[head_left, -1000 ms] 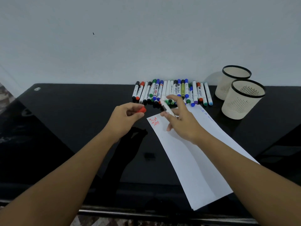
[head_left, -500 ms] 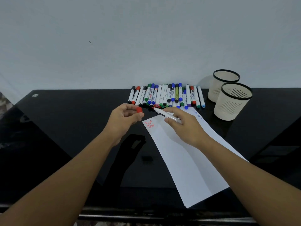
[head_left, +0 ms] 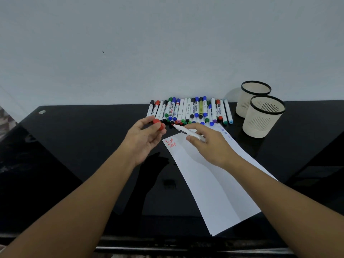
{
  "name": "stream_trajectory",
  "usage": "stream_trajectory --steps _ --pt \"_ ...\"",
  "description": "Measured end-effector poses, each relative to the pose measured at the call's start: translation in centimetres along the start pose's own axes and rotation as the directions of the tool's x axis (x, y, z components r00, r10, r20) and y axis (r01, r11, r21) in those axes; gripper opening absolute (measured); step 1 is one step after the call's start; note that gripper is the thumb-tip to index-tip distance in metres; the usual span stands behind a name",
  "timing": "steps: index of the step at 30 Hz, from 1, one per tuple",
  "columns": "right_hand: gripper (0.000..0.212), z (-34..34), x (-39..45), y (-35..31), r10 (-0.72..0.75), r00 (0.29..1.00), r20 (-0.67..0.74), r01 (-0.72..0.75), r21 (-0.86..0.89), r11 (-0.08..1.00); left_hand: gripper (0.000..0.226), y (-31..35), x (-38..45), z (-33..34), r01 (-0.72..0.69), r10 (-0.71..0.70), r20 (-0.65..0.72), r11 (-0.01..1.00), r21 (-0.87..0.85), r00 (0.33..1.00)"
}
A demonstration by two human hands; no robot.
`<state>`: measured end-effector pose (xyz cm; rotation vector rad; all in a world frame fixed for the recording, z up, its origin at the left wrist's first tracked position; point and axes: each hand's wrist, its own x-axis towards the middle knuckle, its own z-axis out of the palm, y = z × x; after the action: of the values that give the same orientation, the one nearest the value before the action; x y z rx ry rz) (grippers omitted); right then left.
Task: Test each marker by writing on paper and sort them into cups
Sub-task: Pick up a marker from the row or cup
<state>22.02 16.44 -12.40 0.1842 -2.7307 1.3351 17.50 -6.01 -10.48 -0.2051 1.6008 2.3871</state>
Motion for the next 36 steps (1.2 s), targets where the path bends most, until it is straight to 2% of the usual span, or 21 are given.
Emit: stream_trajectory --steps 1,2,3,4,5,7,12,18,26,30,33,36 --pt "0.029 -0.1 0.0 0.0 -0.002 1.000 -0.007 0.002 -0.004 1.000 0.044 0.0 0.0 -0.3 -0.067 0.068 0.003 0.971 0.228 0.998" --pt "0.029 -0.3 0.1 0.0 -0.005 1.000 -0.009 0.005 -0.011 1.000 0.043 0.0 0.1 -0.8 -0.140 0.147 0.022 0.869 0.474 0.989" --pt "0.030 -0.4 0.1 0.0 -0.006 1.000 -0.007 0.006 -0.022 1.000 0.038 0.0 0.2 -1.1 -0.203 0.215 0.065 0.722 0.662 0.975" --pt "0.030 -0.5 0.1 0.0 -0.009 1.000 -0.002 0.009 -0.037 0.999 0.032 0.1 0.2 -1.4 -0.254 0.252 0.124 0.592 0.765 0.960" --pt "0.031 -0.6 0.1 0.1 -0.015 1.000 0.004 0.016 -0.055 0.998 0.028 0.1 0.2 -1.5 -0.292 0.262 0.177 0.514 0.807 0.949" --pt "0.032 -0.8 0.1 0.1 -0.028 0.999 0.022 0.030 -0.093 0.995 0.025 0.2 0.0 -1.5 -0.326 0.257 0.228 0.456 0.828 0.939" --pt "0.034 -0.9 0.2 -0.1 -0.048 0.996 0.070 0.059 -0.158 0.986 0.026 0.3 0.0 -1.0 -0.384 0.289 0.279 0.422 0.822 0.916" --pt "0.033 -1.0 0.5 0.4 -0.102 0.991 0.086 0.116 -0.183 0.976 0.024 0.5 0.1 -0.8 -0.415 0.244 0.342 0.396 0.819 0.907" --pt "0.033 -1.4 0.4 0.7 -0.198 0.975 0.102 0.216 -0.222 0.951 0.020 1.6 -0.5 -0.3 -0.459 0.163 0.429 0.274 0.845 0.888" --pt "0.029 -1.7 0.4 0.5 -0.231 0.965 0.121 0.255 -0.246 0.935 0.019 1.9 -0.8 0.5 -0.481 0.158 0.454 0.283 0.830 0.877" --pt "0.021 -2.0 0.3 1.0 -0.194 0.973 0.123 0.220 -0.248 0.943 0.019 1.9 -1.1 1.3 -0.475 0.120 0.464 0.348 0.808 0.877" --pt "0.029 -2.3 0.0 1.4 -0.192 0.973 0.129 0.221 -0.272 0.937 0.017 1.9 -1.1 2.1 -0.470 0.088 0.474 0.377 0.798 0.876"
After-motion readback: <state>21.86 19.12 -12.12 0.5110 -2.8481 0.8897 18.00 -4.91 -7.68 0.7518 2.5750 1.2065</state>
